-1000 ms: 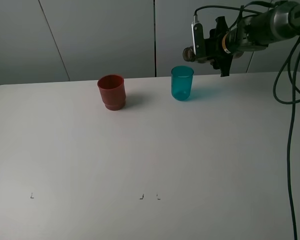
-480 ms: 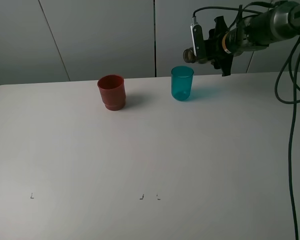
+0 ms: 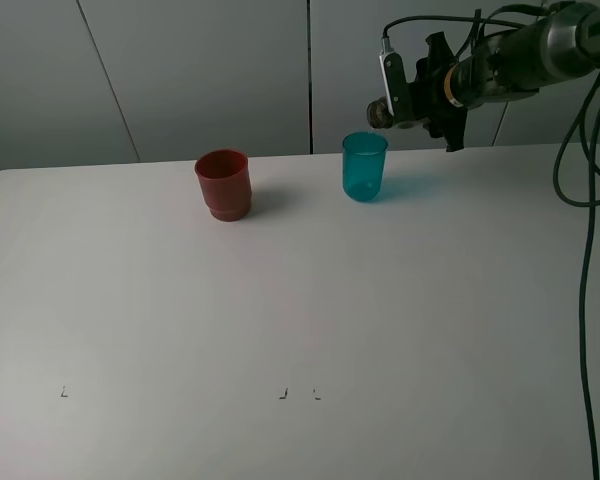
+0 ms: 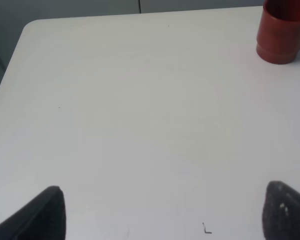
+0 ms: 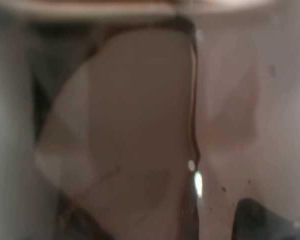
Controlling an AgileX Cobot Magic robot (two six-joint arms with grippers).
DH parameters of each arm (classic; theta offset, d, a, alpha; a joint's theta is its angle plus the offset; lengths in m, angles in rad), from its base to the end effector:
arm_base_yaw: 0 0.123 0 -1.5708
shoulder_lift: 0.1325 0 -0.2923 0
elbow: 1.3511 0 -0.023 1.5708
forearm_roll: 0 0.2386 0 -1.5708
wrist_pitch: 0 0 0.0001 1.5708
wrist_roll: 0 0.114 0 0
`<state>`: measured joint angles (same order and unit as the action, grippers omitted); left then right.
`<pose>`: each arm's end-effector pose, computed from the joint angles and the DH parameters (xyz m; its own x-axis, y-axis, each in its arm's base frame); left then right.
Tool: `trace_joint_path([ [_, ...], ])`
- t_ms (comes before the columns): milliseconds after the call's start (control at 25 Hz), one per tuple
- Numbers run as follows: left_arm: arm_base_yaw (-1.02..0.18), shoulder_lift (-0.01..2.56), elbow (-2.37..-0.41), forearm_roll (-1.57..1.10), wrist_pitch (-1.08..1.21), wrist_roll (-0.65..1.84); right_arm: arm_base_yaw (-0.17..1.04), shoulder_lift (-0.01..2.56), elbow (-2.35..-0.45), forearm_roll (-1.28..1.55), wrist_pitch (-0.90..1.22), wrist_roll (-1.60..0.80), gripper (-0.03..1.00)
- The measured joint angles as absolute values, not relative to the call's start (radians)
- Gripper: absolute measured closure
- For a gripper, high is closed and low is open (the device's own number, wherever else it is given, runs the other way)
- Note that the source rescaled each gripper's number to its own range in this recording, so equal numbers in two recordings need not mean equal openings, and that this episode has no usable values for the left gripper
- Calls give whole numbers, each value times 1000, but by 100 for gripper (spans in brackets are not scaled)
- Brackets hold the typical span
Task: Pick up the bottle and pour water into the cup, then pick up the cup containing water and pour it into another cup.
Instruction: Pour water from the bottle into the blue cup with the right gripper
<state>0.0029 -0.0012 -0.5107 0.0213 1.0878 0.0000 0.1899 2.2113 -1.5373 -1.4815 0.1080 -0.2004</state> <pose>-0.0051 0.0021 0.2612 -0.4696 0.0085 -0.8829 -0.0149 0.9997 0.0176 0.5025 0.0840 0.1556 0.1607 -0.9753 0.1512 -0.5372 -0.2150 -0.8156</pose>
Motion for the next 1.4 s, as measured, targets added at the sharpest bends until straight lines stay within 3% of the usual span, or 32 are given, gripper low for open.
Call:
trace_joint_path([
  [1400, 3, -1, -511, 21, 1088, 0, 190, 2211, -1561, -1542, 106, -203, 97],
])
